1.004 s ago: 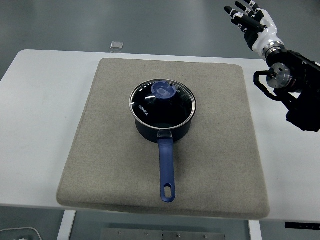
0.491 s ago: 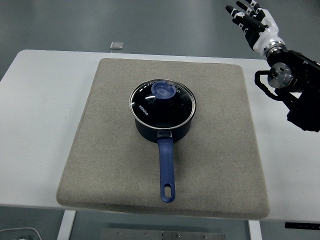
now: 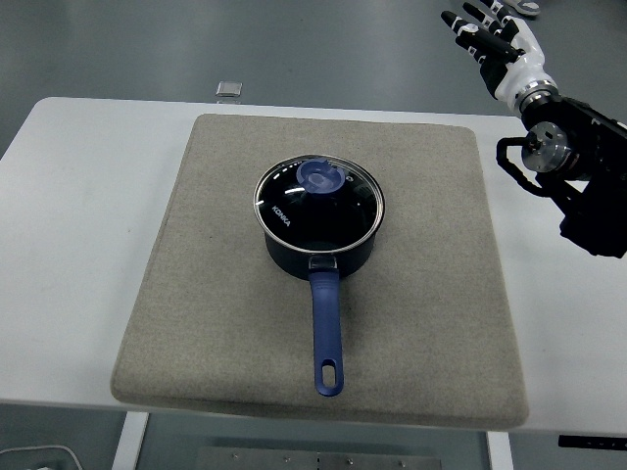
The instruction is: Lift the pot lid and place it to the right of the pot.
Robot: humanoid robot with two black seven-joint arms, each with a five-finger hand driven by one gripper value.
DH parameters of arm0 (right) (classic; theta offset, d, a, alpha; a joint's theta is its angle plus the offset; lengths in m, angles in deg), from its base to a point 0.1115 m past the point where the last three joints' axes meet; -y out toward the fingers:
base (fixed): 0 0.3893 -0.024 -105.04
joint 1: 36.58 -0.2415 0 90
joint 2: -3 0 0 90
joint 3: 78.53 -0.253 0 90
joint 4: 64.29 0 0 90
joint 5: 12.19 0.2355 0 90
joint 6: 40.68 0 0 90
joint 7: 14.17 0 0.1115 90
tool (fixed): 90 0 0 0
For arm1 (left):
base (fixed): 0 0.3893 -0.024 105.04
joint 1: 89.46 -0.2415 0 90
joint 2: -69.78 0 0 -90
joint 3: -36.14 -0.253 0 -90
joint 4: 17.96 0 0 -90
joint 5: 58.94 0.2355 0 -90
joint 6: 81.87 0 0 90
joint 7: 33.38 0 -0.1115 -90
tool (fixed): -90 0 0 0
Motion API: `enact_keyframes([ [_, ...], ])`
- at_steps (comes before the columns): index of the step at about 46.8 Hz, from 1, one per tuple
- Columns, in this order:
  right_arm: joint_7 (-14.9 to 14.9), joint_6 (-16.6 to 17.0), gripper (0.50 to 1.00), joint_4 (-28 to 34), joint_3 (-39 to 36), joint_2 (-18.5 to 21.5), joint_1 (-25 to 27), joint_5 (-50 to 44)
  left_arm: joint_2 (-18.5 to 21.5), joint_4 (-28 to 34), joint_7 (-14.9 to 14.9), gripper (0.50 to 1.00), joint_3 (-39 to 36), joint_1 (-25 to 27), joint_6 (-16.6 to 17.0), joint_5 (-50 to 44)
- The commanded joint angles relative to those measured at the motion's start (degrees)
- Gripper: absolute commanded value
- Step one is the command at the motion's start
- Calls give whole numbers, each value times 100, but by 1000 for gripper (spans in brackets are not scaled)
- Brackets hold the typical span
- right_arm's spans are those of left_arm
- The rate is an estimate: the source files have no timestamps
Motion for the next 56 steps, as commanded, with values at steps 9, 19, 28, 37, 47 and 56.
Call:
enact_keyframes([
  [9, 138, -36, 901, 0, 0, 8, 35, 3, 0, 0, 3, 1000, 0, 0, 0, -2],
  [19, 138, -36, 901, -9, 9, -9, 26, -6, 0, 0, -5, 1000, 0, 0, 0, -2],
  [28, 147, -36, 901, 0, 44, -80, 0, -50, 0, 0, 3, 1000, 0, 0, 0, 7],
  [37, 147, -28, 901, 0, 114, -369, -1, -673, 0, 0, 3, 1000, 0, 0, 0, -2],
  [47, 147, 25, 901, -9, 114, -536, -53, -1429, 0, 0, 3, 1000, 0, 0, 0, -2],
  [56, 147, 244, 901, -35, 114, -686, -343, -2343, 0, 0, -5, 1000, 0, 0, 0, 7],
])
